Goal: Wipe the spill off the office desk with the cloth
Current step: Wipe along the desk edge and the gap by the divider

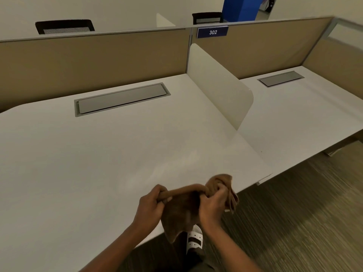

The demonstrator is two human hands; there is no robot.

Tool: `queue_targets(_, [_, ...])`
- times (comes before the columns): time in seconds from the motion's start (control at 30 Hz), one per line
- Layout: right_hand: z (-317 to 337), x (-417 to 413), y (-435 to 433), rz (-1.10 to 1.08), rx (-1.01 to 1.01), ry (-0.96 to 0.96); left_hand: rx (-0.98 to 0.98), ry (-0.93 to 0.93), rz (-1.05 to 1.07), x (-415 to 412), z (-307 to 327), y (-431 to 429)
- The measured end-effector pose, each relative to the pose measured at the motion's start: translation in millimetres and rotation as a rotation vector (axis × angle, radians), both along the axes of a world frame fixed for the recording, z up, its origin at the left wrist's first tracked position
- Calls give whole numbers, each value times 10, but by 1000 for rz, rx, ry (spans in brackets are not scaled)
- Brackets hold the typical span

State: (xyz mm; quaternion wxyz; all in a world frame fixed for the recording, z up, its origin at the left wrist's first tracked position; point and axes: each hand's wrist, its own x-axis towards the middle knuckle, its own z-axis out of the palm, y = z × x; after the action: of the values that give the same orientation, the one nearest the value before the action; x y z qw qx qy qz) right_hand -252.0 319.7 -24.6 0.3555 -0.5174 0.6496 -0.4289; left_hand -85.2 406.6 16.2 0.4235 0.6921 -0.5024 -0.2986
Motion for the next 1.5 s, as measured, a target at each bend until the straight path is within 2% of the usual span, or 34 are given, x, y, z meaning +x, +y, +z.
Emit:
queue_targets(0.13, [-176,97,-345,478,33,718,167,-82,134,92,-105,-175])
queue_targets(0.2, [-272,93,-404,605,13,897,232,-157,136,131,-185,-196])
queue_targets(0.33, [-301,48,-327,674,26,1007,281,-257,128,122,-294,-140])
queue_targets(0.57, [-263,-92,46,702,80,1055,310,-230,127,82,-346,60])
queue_targets(0.7, [-261,-202,337,683,140,1037,301,-221,93,44,-369,187])
queue_targets(0.77, [-238,-277,481,642,180,954,290,-223,72,41,-339,208])
queue_targets(0.93, [-108,-358,773,379,196,472,247,-245,15,-2,-194,159])
queue_targets(1.0, [-87,-326,840,244,201,380,224,-265,-24,-40,-140,152])
queue_targets(1.17, [-101,-327,983,95,238,262,172,-316,-87,-105,-76,256])
queue_targets(1.5, [-157,-588,1160,128,215,180,142,-366,-80,-334,-10,646])
